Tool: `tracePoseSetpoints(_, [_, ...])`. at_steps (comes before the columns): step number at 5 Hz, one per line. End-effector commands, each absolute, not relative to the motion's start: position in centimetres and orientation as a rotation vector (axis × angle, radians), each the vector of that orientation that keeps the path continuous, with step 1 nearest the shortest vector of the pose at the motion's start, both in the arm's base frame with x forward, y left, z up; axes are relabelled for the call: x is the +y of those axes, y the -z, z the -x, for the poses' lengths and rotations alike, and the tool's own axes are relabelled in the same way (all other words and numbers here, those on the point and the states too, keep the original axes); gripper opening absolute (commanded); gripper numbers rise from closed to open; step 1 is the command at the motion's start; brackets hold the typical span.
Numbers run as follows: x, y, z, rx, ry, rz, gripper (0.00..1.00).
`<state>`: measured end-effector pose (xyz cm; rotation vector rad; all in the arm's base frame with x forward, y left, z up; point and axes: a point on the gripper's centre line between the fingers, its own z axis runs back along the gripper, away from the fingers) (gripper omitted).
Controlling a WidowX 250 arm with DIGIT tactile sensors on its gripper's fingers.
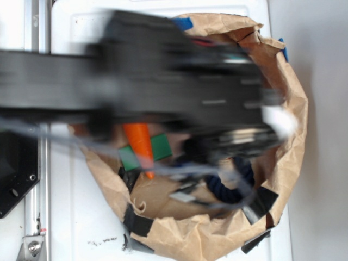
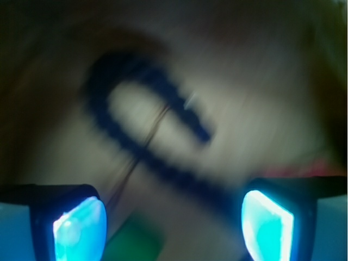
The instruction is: Grab the blue rope.
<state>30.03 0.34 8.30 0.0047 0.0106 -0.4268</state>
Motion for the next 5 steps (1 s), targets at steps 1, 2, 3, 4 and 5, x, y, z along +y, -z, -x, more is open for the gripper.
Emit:
tracePoseSetpoints(1, [-0.5,-7.5,-31.9,-0.055,0.451,-0.075,1.00])
tracePoseSetpoints(2, [-1.7,-8.5,-29.8,-0.087,0.531,-0.063,1.00])
tracePoseSetpoints(3, [-1.9,-9.2,-27.0,-0.097,0.571,-0.062,1.00])
tracePoseSetpoints(4, [-2.2,-9.2,-25.6,-0.094,0.590,-0.039,1.00])
tracePoseSetpoints(5, [-2.5,-8.4,-26.3,-0.068,0.575,-0.033,1.00])
